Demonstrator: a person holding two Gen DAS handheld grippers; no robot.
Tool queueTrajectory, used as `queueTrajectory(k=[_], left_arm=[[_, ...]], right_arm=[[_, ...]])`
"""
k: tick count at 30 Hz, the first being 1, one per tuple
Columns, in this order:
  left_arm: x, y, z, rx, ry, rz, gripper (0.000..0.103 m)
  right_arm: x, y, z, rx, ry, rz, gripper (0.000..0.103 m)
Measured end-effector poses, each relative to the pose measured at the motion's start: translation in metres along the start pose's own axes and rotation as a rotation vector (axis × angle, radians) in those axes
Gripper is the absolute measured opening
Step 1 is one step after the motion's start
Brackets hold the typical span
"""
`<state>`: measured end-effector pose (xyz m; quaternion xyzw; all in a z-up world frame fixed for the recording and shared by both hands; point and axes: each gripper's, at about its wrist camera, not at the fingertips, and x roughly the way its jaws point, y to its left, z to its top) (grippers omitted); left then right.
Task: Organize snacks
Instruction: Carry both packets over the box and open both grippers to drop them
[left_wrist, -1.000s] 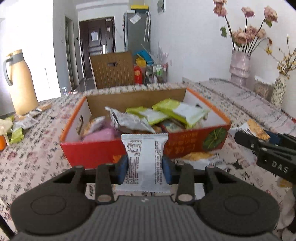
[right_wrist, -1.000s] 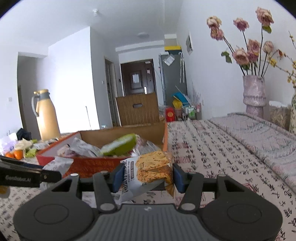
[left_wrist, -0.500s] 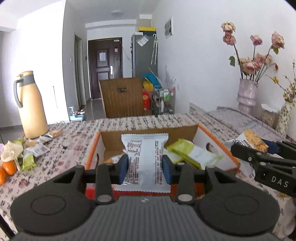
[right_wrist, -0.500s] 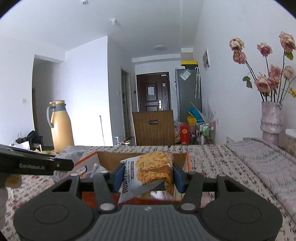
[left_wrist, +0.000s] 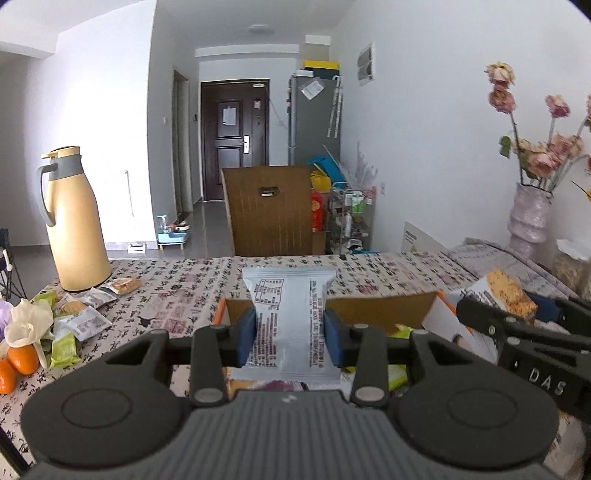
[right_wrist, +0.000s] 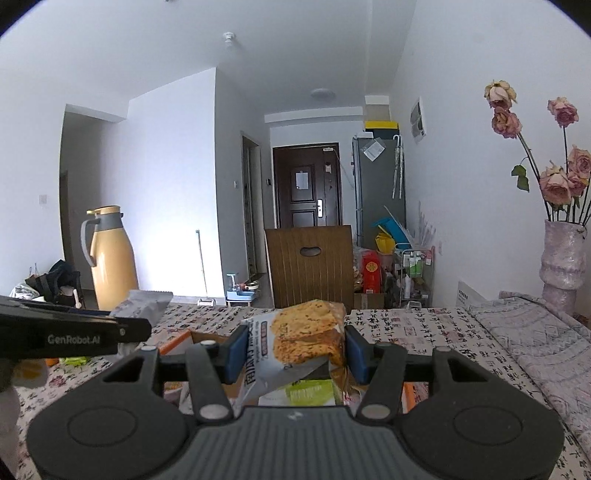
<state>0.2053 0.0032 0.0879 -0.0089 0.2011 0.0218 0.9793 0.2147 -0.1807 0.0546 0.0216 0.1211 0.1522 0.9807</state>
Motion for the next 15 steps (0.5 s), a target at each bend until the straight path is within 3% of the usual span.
queueTrajectory(k=[5,15], left_arm=[[0.023,0.006,0.006,-0.036,0.0,0.032,0.04],[0.053,0.019,-0.019,-0.055,0.023,0.052,0.04]], right_arm=[[0.025,0.0,0.0,0.033,0.019,-0.028,0.053],[0.05,-0.004,-0.03,0.053,0.079,-0.031,0.053]])
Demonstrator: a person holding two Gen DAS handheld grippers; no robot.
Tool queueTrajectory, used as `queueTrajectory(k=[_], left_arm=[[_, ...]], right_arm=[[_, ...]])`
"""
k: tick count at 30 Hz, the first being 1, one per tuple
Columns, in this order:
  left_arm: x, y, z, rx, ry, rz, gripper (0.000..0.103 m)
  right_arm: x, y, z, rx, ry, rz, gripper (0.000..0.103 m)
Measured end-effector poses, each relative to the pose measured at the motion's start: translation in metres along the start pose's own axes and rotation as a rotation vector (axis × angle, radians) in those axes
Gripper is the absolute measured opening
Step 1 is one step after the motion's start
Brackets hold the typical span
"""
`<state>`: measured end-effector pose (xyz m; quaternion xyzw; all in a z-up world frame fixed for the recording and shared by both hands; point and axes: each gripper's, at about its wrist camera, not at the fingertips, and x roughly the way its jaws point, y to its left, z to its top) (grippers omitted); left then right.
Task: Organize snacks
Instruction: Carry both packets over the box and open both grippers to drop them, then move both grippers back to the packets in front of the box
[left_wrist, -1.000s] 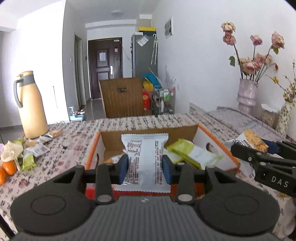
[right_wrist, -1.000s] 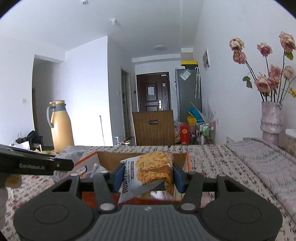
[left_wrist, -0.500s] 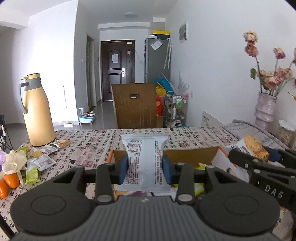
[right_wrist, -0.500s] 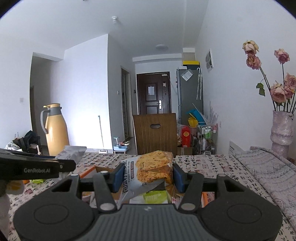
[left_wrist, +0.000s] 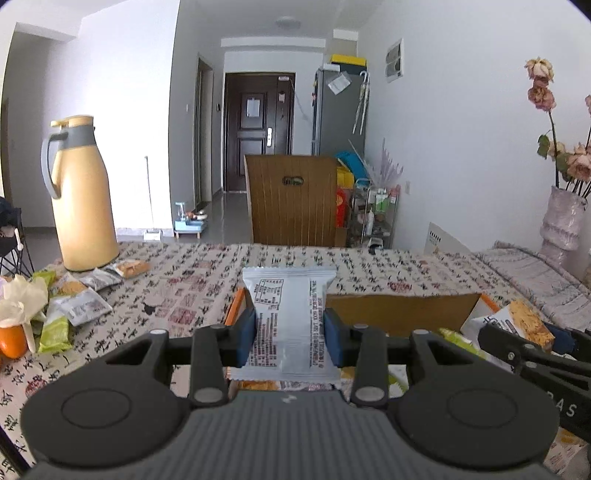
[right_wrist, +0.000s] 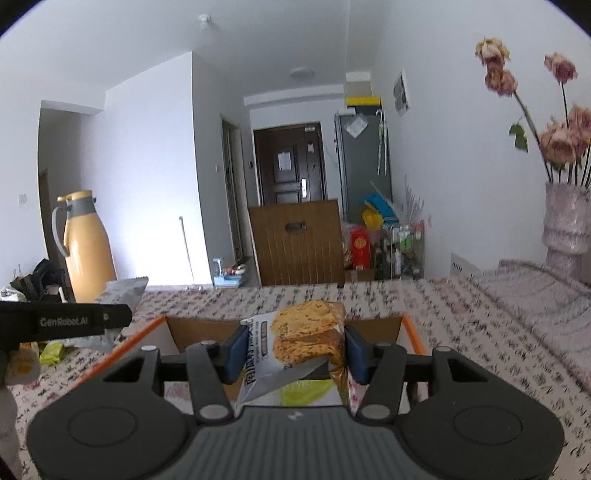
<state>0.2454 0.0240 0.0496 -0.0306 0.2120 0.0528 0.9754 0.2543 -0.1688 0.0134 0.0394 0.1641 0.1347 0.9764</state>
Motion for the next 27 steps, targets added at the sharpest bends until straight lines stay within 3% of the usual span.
queueTrajectory(k=[6,8,10,12,14,16,27], left_arm=[[0.007,0.003,-0.007,0.001,0.023,-0.004,0.042],[0.004,0.003,-0.007,-0.003,0.011,-0.007,0.054],[-0.001,0.002,-0.006,-0.009,-0.013,0.008,0.089],[-0.006,0.003,-0.006,-0.018,-0.048,0.027,0.103],[-0.008,0.003,-0.005,-0.029,-0.056,0.026,0.103],[-0.006,0.004,-0.004,-0.038,-0.045,0.025,0.103],[-0.005,0.006,-0.002,-0.046,-0.031,0.028,0.103]], right_arm=[[0.006,-0.005,-0.006,0.015,0.031,-0.009,0.057],[0.006,-0.007,-0.007,0.027,0.035,-0.012,0.061],[0.004,-0.01,-0.006,0.041,0.032,-0.017,0.065],[0.001,-0.014,-0.006,0.063,0.019,-0.019,0.081],[-0.003,-0.016,-0.005,0.072,0.002,-0.032,0.095],[-0.006,-0.017,-0.004,0.083,-0.012,-0.045,0.103],[-0.006,-0.018,-0.003,0.087,-0.007,-0.044,0.103]])
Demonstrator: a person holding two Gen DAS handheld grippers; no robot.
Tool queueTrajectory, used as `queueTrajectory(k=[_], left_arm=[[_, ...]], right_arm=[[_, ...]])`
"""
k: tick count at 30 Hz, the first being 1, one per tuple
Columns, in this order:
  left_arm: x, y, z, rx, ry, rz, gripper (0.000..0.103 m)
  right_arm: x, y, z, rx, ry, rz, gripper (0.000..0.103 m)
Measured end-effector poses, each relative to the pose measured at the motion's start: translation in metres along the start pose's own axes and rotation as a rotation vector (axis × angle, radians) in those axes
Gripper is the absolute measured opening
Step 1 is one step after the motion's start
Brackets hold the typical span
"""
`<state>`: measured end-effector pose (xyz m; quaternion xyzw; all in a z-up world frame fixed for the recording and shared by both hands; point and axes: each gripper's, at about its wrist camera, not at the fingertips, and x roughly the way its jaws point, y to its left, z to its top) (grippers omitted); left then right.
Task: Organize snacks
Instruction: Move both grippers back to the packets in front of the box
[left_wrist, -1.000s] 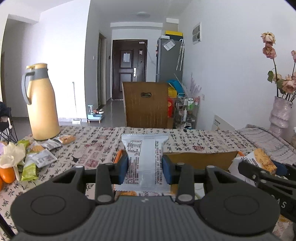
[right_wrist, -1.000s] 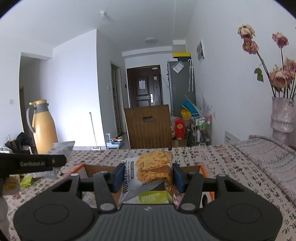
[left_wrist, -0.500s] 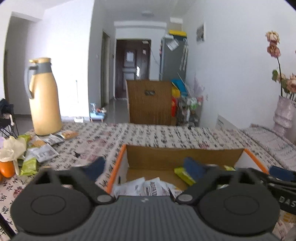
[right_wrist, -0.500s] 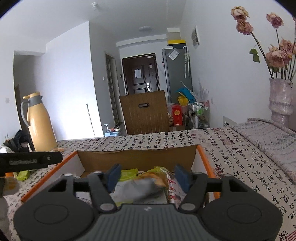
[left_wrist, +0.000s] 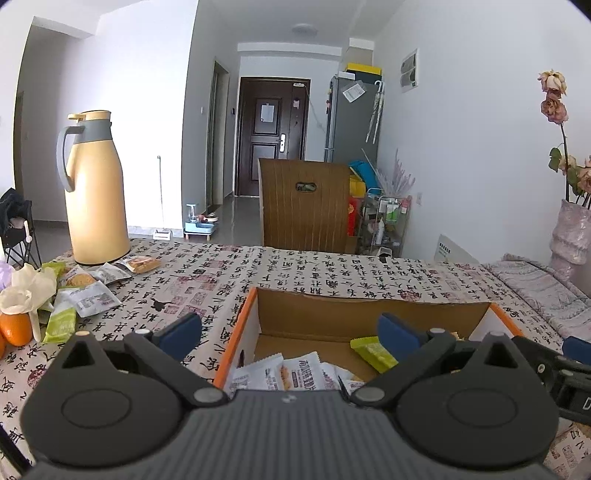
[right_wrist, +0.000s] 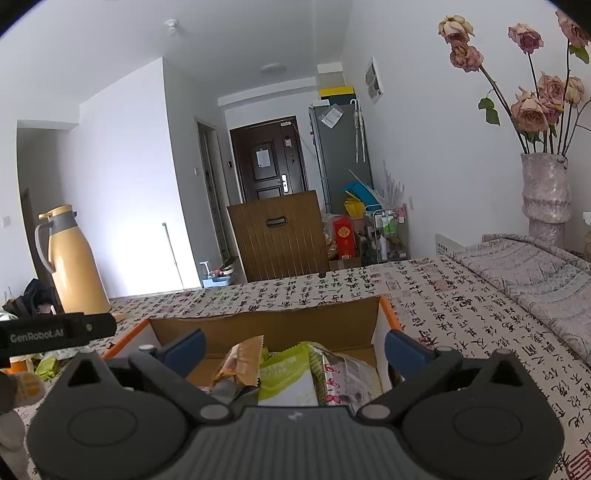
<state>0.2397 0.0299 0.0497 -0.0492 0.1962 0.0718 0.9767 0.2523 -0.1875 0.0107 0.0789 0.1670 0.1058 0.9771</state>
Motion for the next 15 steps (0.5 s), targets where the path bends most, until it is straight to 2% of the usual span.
queueTrajectory(k=[8,15], left_arm=[[-0.008,-0.005,0.009,0.012,0.006,0.008,0.103],[-0.032,0.001,0.009,0.016,0.008,0.02,0.103]], right_arm=[[-0.021,0.001,0.014,-0.017,-0.026,-0.021,0.103],[-0.046,0.0,0.017,-0.027,-0.037,-0.028,0.103]])
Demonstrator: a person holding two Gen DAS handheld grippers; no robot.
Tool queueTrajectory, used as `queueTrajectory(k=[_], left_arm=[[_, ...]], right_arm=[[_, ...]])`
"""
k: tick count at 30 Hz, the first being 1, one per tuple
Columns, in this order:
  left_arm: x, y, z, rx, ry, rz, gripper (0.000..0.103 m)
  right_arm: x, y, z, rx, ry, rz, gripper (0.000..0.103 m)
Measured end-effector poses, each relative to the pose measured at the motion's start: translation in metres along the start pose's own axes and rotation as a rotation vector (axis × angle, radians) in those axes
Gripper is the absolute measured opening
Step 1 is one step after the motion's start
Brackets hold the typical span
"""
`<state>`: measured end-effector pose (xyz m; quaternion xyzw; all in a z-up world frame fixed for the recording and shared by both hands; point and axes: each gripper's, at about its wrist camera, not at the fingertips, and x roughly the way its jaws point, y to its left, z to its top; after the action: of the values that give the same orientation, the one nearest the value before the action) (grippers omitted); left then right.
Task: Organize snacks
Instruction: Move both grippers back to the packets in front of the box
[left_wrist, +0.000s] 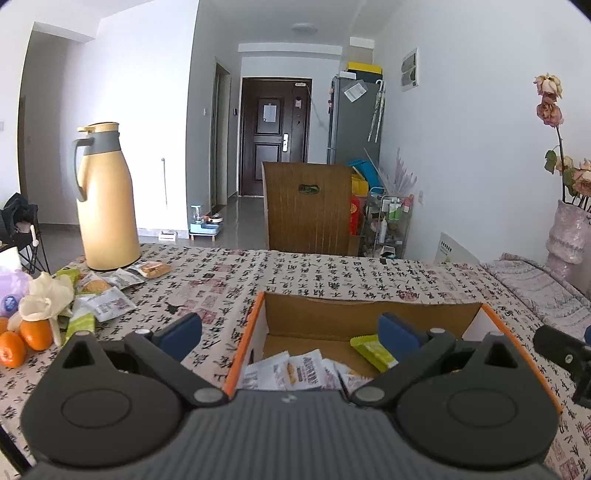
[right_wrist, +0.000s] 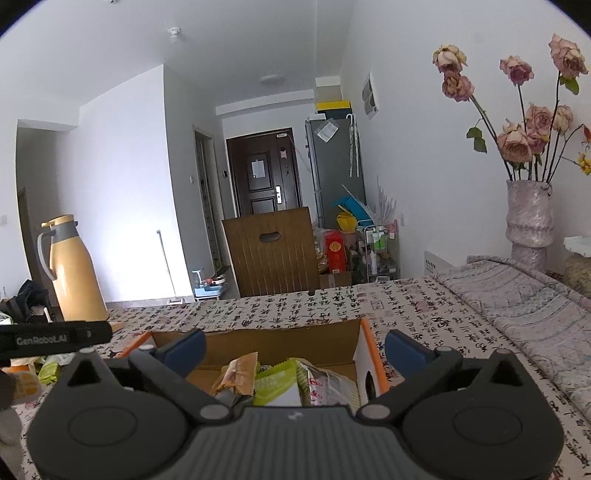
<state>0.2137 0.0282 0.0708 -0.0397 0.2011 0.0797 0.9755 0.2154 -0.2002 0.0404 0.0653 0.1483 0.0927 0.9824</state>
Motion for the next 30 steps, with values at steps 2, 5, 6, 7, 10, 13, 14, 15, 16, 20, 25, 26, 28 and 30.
queueTrajectory(k=[2,5,6,7,10,13,14,15,16,20,25,26,28,30], left_arm=[[-0.008,0.004,-0.002,-0.002,0.002,-0.002,0.103],[-0.019,0.008,-0.006,0.005,0.003,-0.003,0.103],[-0.022,0.009,-0.009,0.008,0.005,-0.005,0.103],[-0.025,0.011,-0.012,0.011,0.008,-0.006,0.103],[-0.033,0.016,-0.021,0.013,0.025,-0.01,0.103],[-0.04,0.021,-0.031,0.018,0.039,-0.018,0.103],[-0.043,0.023,-0.034,0.02,0.042,-0.02,0.103],[-0.045,0.024,-0.038,0.022,0.044,-0.023,0.103],[-0.048,0.026,-0.041,0.023,0.047,-0.026,0.103],[-0.058,0.033,-0.055,0.022,0.065,-0.035,0.103],[-0.071,0.04,-0.075,0.03,0.084,-0.057,0.103],[-0.072,0.041,-0.079,0.033,0.089,-0.06,0.103],[-0.073,0.043,-0.085,0.04,0.099,-0.061,0.103],[-0.073,0.046,-0.091,0.047,0.108,-0.063,0.103]], right_arm=[[-0.007,0.001,-0.001,-0.006,0.0,0.001,0.103],[-0.018,0.003,-0.004,-0.016,0.002,0.008,0.103],[-0.022,0.004,-0.005,-0.019,0.004,0.01,0.103],[-0.025,0.005,-0.008,-0.02,0.007,0.011,0.103],[-0.035,0.006,-0.017,-0.014,0.021,0.019,0.103],[-0.043,0.007,-0.027,-0.008,0.043,0.021,0.103],[-0.045,0.007,-0.031,-0.008,0.052,0.021,0.103],[-0.047,0.007,-0.035,-0.01,0.061,0.02,0.103],[-0.049,0.008,-0.037,-0.014,0.07,0.018,0.103],[-0.059,0.011,-0.05,-0.028,0.096,0.018,0.103],[-0.067,0.014,-0.065,-0.043,0.137,0.016,0.103],[-0.069,0.013,-0.069,-0.044,0.146,0.018,0.103],[-0.07,0.014,-0.075,-0.046,0.167,0.018,0.103],[-0.071,0.014,-0.081,-0.05,0.184,0.018,0.103]])
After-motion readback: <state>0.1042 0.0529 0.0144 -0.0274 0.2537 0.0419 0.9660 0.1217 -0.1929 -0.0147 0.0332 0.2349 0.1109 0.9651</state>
